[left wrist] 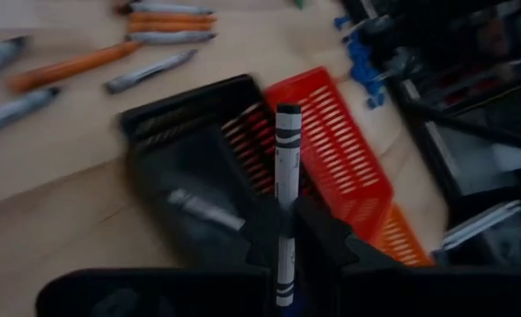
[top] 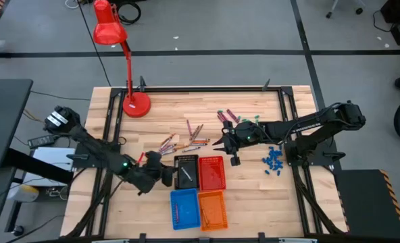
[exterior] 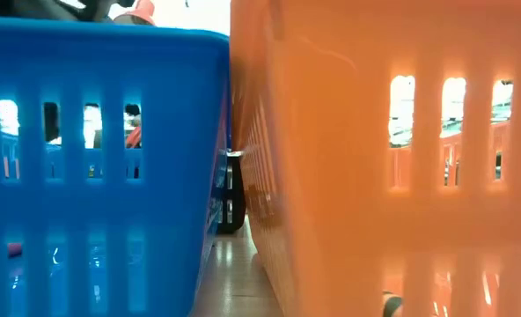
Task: Sort crayons
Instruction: Put the black crayon into the black basket
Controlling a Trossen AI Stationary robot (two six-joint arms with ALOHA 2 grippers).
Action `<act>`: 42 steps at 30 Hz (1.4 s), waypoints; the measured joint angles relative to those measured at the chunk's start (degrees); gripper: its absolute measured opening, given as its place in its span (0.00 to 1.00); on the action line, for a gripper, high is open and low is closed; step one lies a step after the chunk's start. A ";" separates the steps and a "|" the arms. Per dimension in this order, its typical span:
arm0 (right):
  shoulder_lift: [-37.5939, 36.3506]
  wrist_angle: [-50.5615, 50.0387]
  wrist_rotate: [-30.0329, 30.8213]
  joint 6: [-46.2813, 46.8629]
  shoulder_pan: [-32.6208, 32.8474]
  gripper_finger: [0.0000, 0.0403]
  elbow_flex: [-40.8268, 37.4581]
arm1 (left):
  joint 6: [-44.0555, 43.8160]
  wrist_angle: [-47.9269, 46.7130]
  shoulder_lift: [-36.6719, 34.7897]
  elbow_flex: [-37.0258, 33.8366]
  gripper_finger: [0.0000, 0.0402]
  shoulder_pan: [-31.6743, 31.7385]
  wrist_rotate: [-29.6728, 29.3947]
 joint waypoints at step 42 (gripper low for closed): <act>0.04 0.51 -2.63 0.72 0.04 0.23 0.00 | -3.88 -29.98 20.88 24.81 0.23 6.62 8.86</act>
